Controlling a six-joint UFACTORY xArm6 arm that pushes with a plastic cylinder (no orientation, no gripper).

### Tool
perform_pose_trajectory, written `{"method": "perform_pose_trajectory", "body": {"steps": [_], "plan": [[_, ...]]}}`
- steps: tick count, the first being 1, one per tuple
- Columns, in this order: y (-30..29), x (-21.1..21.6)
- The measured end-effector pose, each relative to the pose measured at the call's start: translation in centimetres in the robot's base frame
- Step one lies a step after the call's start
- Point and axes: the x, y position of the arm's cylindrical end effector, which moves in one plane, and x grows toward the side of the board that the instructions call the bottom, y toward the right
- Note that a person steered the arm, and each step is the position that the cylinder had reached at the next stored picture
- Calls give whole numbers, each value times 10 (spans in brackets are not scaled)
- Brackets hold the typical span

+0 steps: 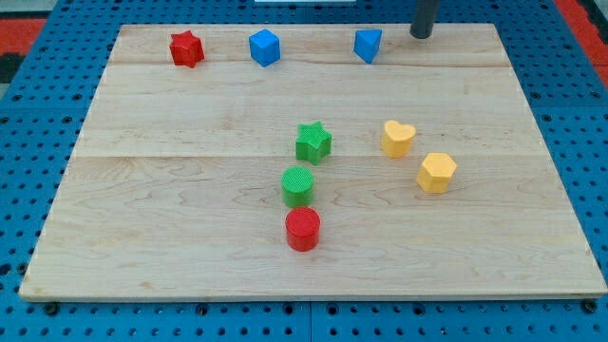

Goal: Move the arm bottom right corner of the board

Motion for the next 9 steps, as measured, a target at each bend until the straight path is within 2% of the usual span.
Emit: {"method": "perform_pose_trajectory", "body": {"steps": [7, 8, 9], "plan": [[128, -2], [137, 56], [138, 154]]}}
